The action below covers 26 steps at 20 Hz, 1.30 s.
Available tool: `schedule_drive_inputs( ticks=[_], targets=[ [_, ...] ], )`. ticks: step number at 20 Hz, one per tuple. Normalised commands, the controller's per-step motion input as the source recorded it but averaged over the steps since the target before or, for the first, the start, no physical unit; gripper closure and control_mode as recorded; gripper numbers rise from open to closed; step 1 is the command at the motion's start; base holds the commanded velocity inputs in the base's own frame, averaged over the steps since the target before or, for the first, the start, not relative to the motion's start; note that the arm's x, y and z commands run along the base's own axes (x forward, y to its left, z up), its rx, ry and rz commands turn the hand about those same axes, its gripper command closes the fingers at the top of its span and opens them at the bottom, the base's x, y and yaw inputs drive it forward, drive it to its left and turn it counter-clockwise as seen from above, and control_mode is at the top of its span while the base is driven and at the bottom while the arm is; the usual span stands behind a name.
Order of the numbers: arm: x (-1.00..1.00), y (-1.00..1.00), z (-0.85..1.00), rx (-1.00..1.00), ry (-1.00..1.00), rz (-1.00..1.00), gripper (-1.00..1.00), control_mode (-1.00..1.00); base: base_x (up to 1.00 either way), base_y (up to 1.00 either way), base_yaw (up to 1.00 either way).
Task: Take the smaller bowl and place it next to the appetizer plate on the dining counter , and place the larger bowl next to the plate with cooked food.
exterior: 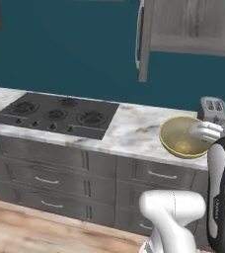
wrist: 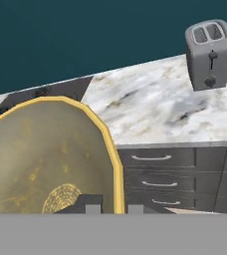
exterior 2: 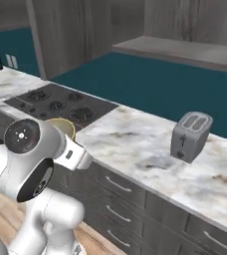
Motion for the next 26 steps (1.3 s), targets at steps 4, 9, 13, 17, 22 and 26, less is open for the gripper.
schedule_drive_inputs(
  ticks=[4,9,13,17,22,26],
  targets=[
    [0.00,0.00,0.00,0.00,0.00,0.00,1.00,1.00,-1.00,-0.34,0.66],
    [0.00,0.00,0.00,0.00,0.00,0.00,1.00,1.00,-0.92,-0.56,0.63],
    [0.00,0.00,0.00,0.00,0.00,0.00,1.00,1.00,-0.92,-0.77,0.61],
    [0.00,0.00,0.00,0.00,0.00,0.00,1.00,1.00,-1.00,-0.34,0.62],
    [0.00,0.00,0.00,0.00,0.00,0.00,1.00,1.00,-1.00,-0.04,0.62],
    [0.00,0.00,0.00,0.00,0.00,0.00,1.00,1.00,-1.00,0.00,0.59]
  ],
)
